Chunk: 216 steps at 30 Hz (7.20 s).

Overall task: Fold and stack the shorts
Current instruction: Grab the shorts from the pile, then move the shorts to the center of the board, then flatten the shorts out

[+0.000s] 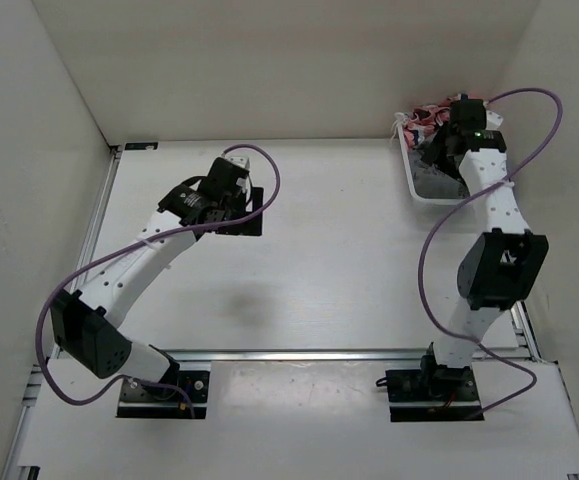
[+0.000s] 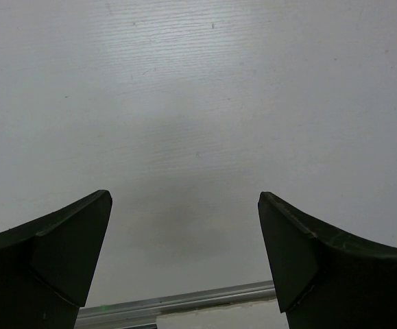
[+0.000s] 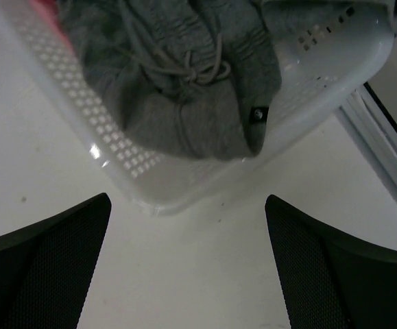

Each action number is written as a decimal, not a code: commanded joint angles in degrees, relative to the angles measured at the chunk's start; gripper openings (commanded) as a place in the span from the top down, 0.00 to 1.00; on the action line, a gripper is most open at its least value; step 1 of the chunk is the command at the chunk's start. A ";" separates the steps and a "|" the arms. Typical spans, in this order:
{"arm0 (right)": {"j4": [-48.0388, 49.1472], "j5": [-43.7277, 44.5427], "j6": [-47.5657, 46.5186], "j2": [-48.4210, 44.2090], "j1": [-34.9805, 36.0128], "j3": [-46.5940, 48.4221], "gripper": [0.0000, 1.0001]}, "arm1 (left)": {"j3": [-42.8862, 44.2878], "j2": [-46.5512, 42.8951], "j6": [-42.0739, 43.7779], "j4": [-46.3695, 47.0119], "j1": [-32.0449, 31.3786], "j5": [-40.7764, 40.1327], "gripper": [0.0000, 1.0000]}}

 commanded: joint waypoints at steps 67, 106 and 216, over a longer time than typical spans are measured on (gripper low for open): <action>0.64 -12.00 -13.02 18.66 -7.81 9.43 0.17 | 2.64 10.40 -3.80 -1.29 0.43 -2.67 0.00; 19.54 -51.83 -9.85 -24.20 22.15 -5.71 1.00 | 4.31 -7.79 -8.20 -6.47 37.41 10.15 0.01; 27.92 -34.51 15.03 -22.46 15.83 -52.19 1.00 | -26.72 -1.89 -14.79 5.40 32.86 22.46 0.90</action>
